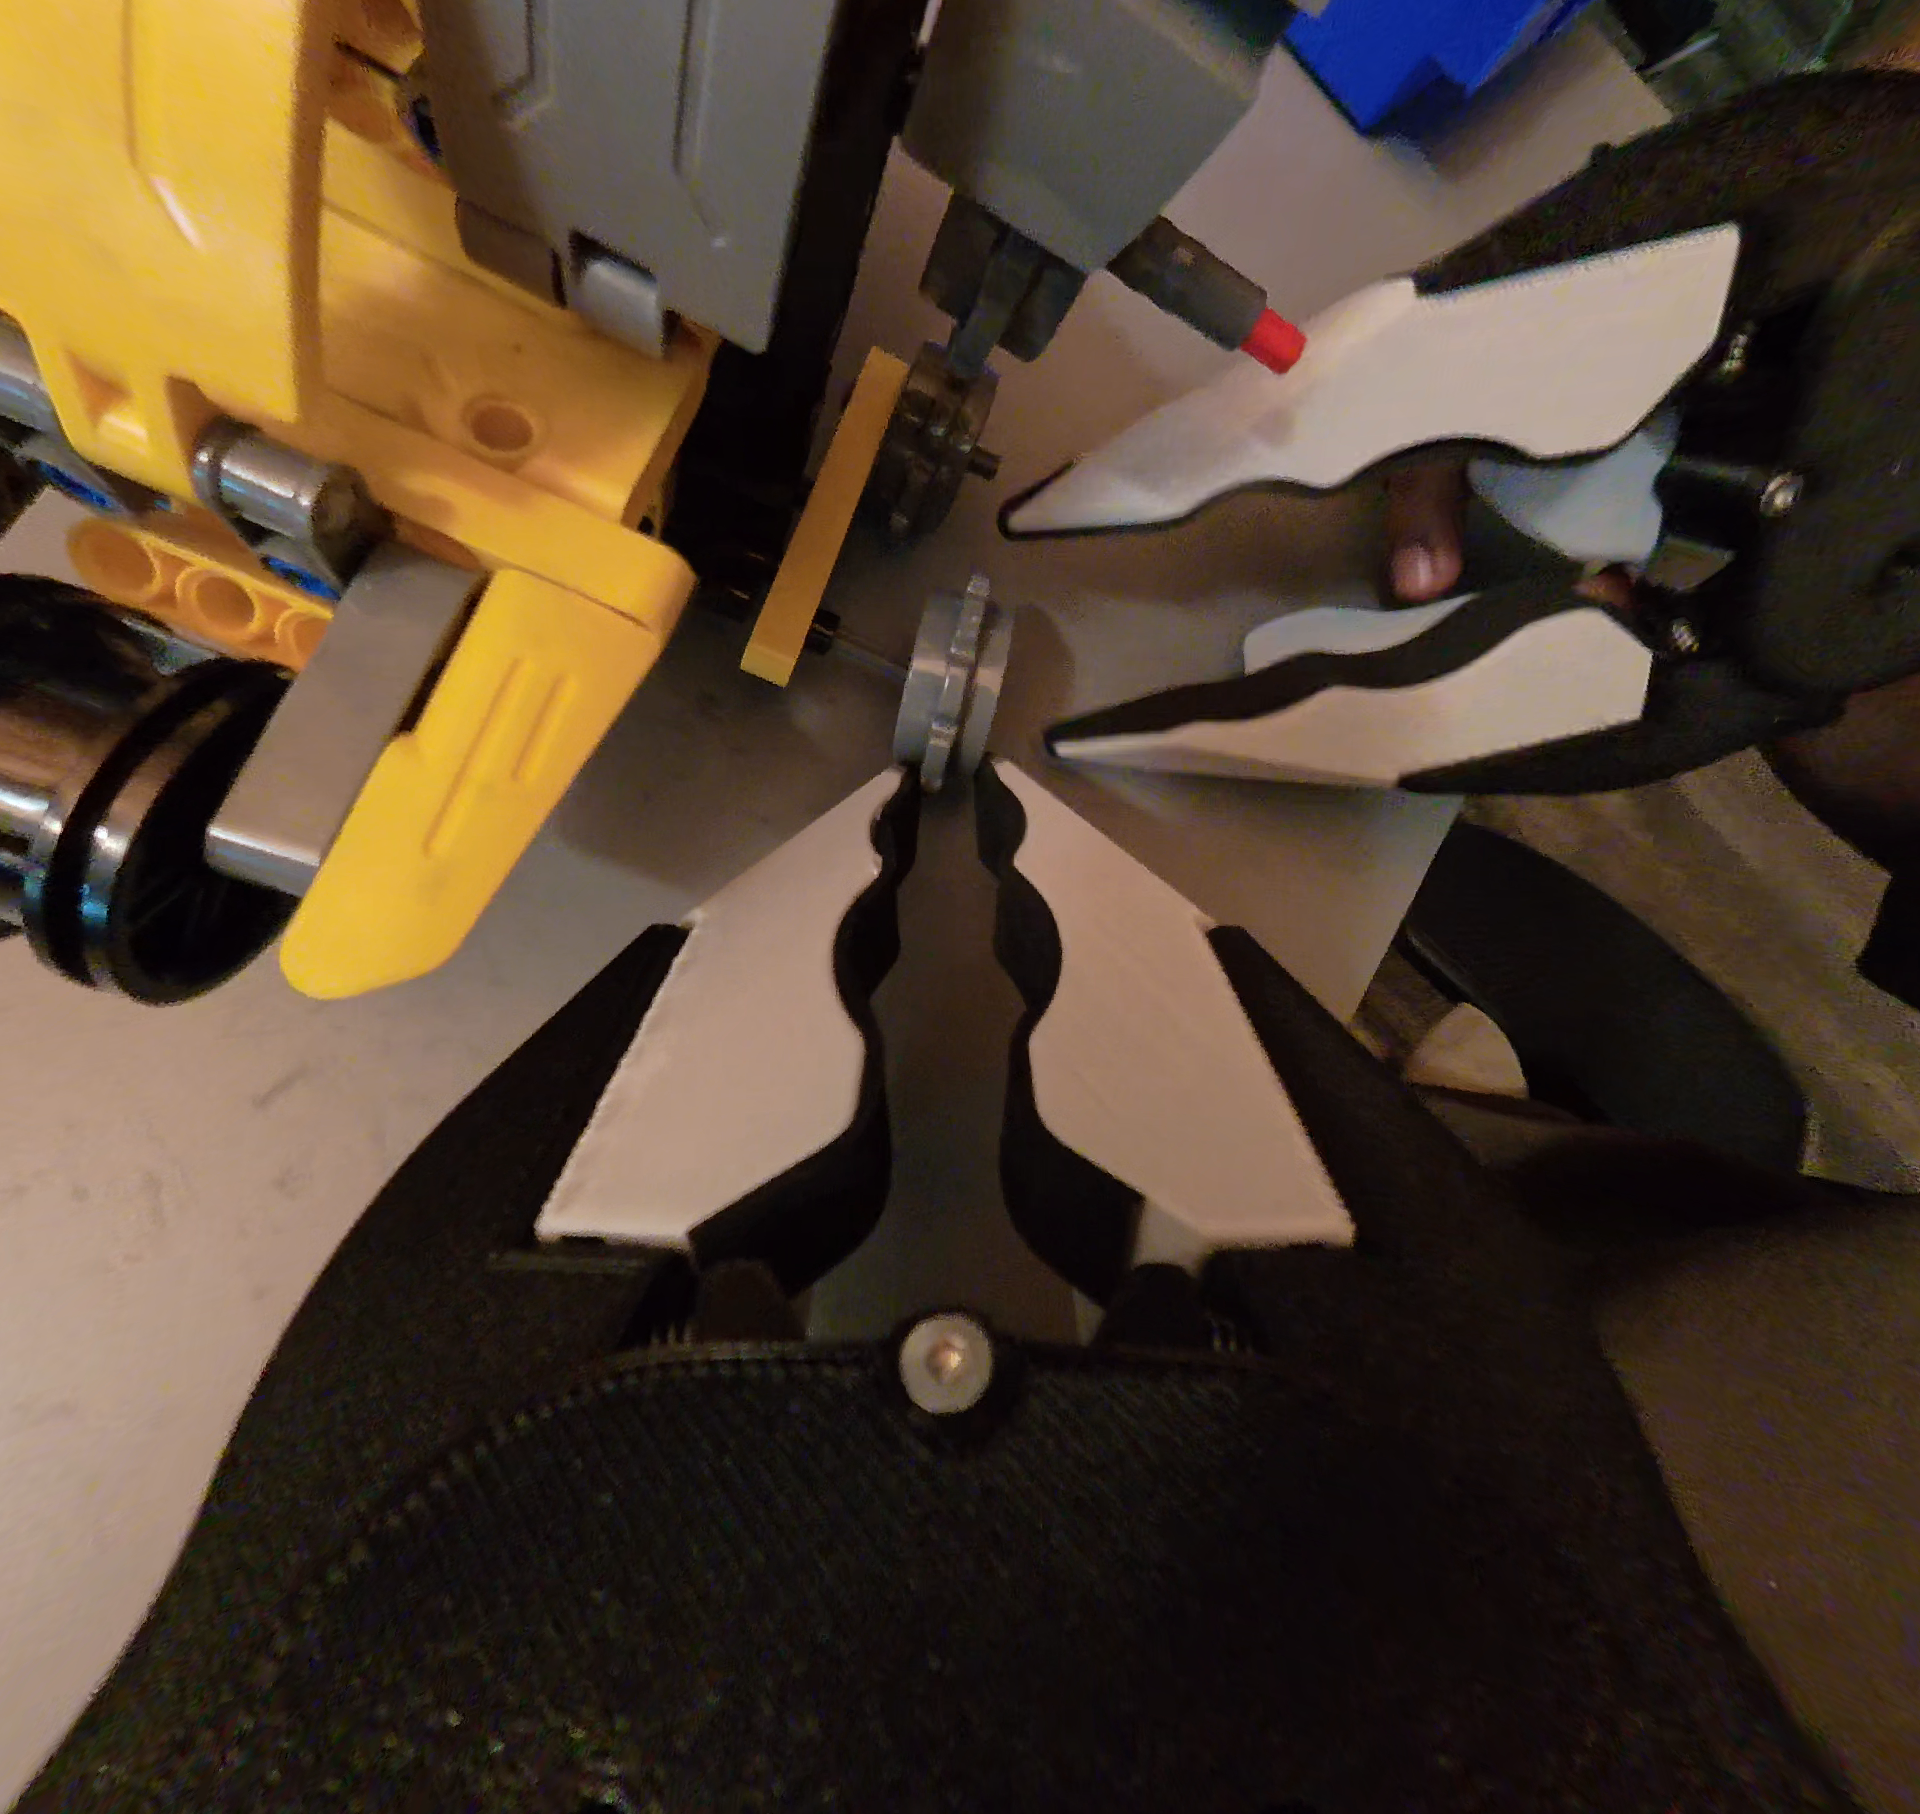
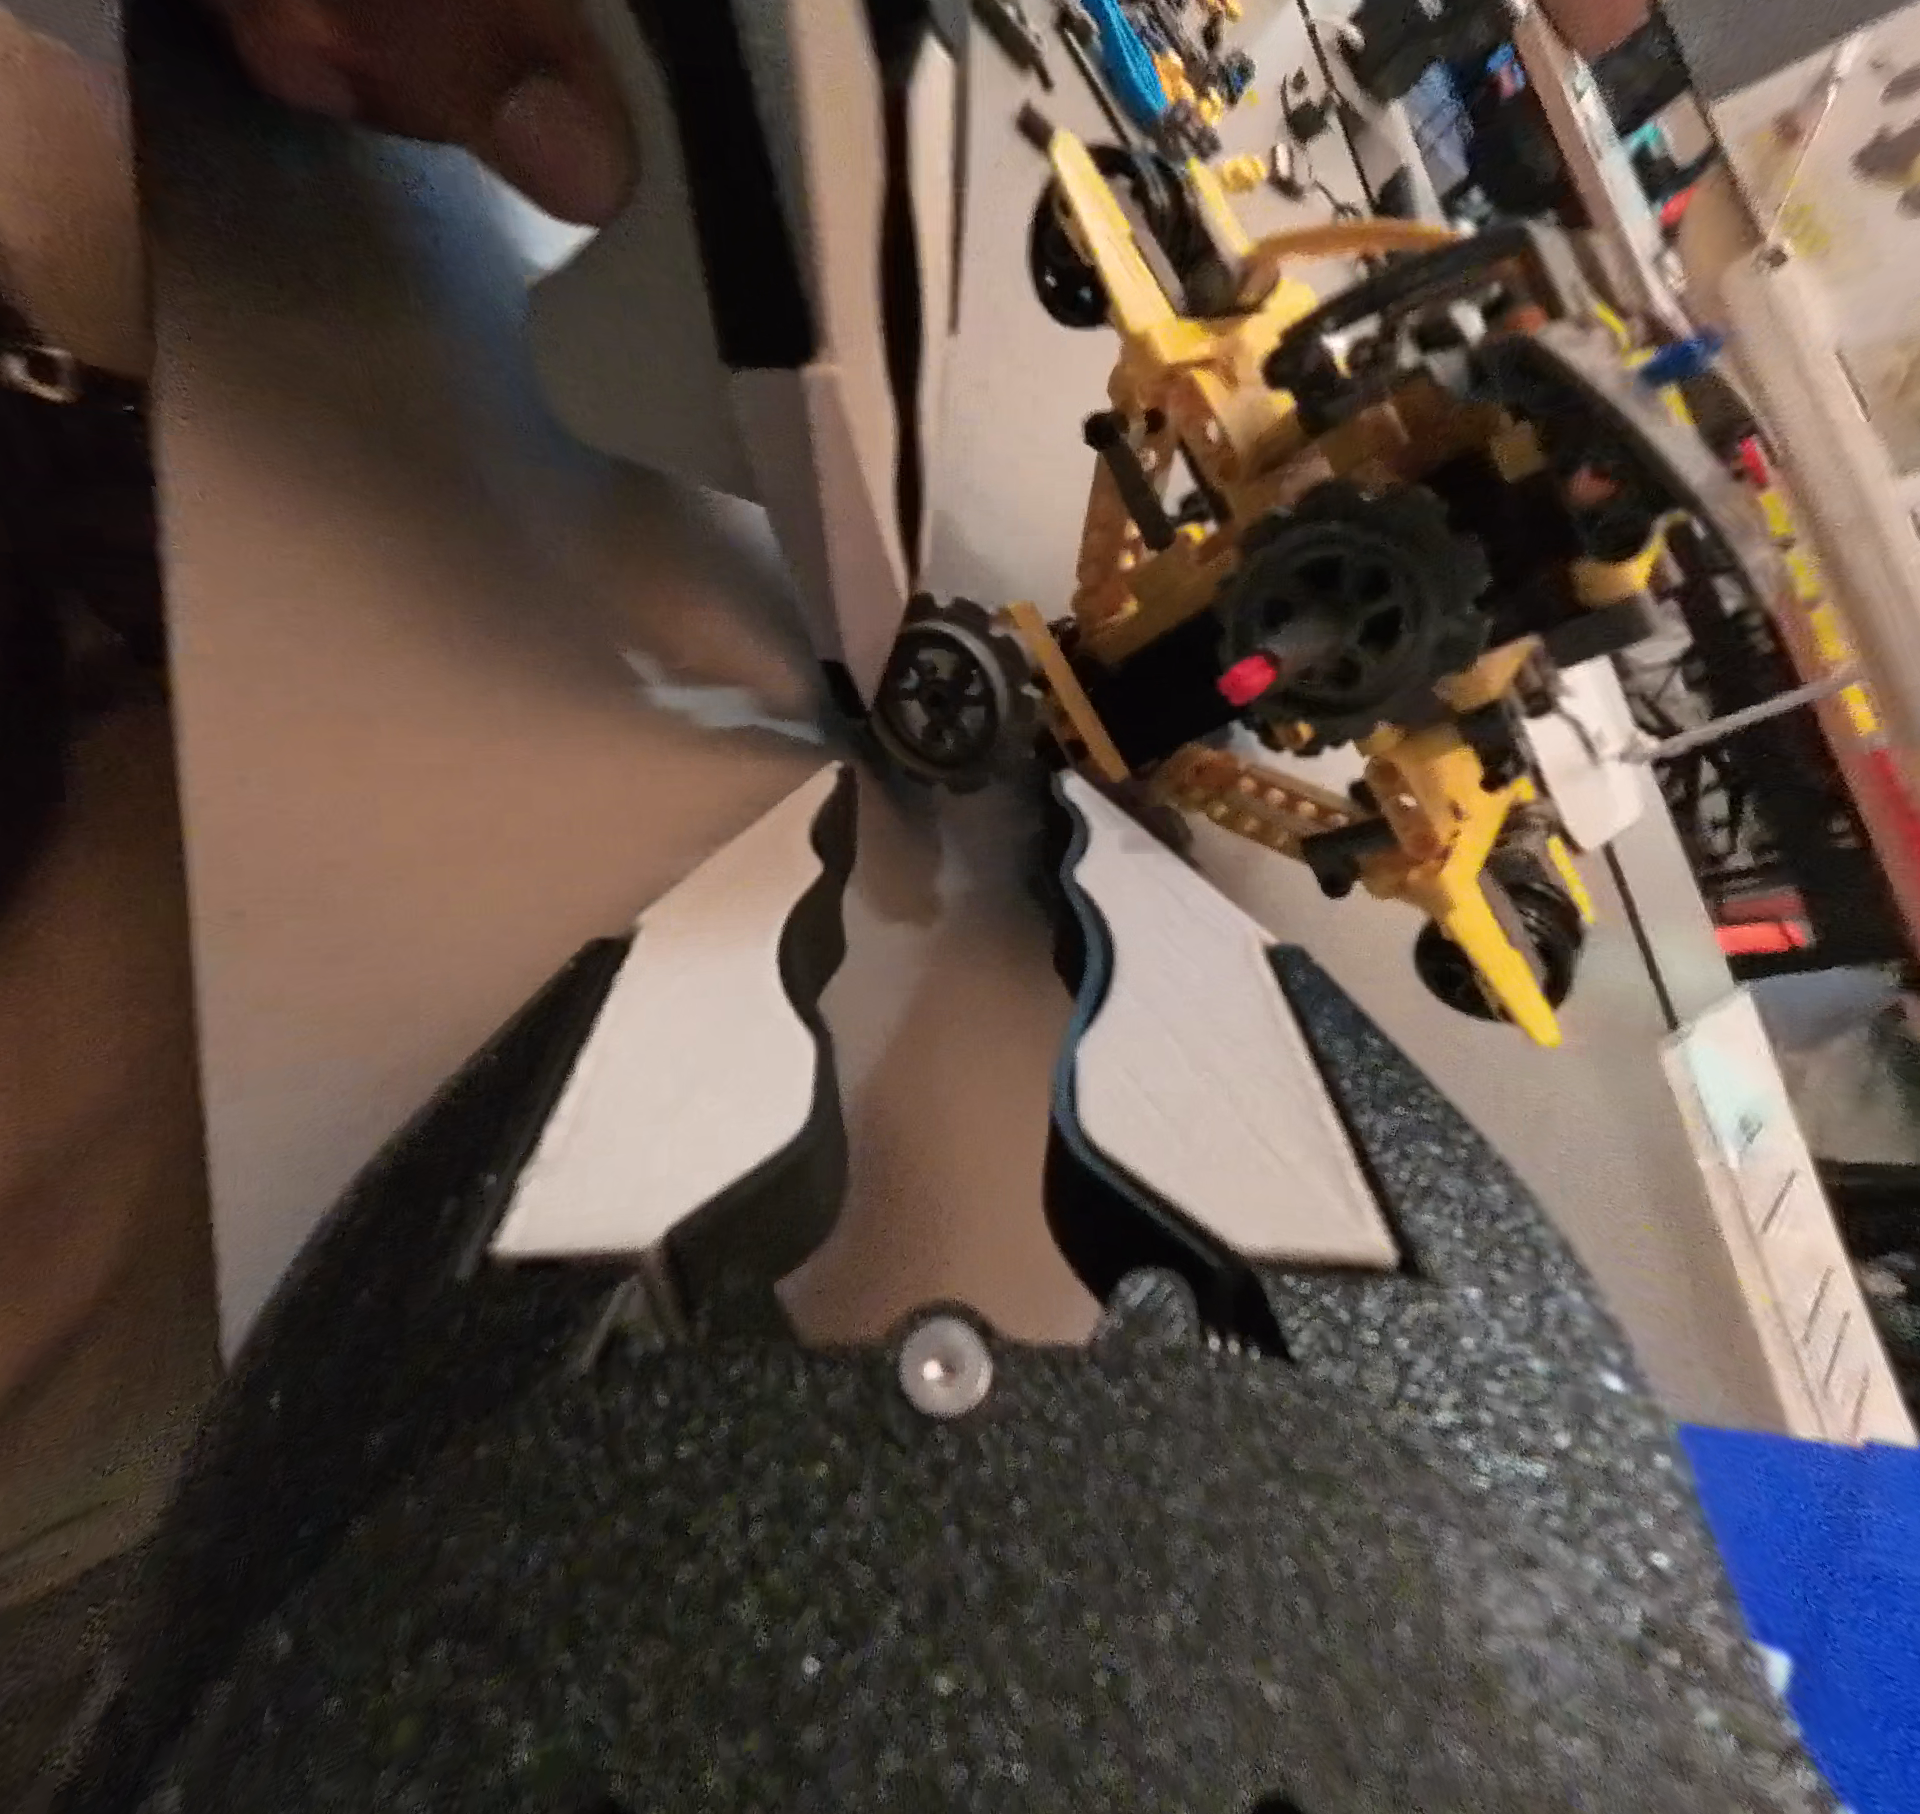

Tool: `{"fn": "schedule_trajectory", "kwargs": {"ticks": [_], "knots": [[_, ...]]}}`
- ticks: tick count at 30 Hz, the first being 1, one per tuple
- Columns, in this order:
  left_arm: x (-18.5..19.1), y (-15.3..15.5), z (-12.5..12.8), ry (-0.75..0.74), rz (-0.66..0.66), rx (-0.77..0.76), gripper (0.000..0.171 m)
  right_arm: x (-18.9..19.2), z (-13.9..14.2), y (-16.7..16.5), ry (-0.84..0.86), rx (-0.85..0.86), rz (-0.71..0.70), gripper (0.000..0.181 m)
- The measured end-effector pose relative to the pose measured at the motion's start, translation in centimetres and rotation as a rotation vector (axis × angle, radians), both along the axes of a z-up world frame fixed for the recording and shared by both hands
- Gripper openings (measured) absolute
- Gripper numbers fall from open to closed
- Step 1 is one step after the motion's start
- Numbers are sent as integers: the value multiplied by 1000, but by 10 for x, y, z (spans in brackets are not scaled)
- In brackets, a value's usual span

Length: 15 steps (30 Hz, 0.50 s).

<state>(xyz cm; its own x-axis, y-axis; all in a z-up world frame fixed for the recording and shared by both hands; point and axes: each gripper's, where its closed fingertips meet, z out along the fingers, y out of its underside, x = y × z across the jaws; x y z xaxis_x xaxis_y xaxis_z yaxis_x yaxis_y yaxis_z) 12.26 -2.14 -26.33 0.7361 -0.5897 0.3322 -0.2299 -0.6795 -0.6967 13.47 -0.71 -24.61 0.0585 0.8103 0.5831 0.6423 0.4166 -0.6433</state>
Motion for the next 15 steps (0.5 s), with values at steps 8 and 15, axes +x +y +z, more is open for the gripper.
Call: {"fn": "schedule_trajectory", "kwargs": {"ticks": [8, 15], "knots": [[-2, 1, -1, 89, -12, 69, 9, -1, 2, 10, 27, -96, -34, 19], [-2, 2, -2, 137, -31, 112, 9, -7, -4, 11, -8, -195, 3, 22]]}}
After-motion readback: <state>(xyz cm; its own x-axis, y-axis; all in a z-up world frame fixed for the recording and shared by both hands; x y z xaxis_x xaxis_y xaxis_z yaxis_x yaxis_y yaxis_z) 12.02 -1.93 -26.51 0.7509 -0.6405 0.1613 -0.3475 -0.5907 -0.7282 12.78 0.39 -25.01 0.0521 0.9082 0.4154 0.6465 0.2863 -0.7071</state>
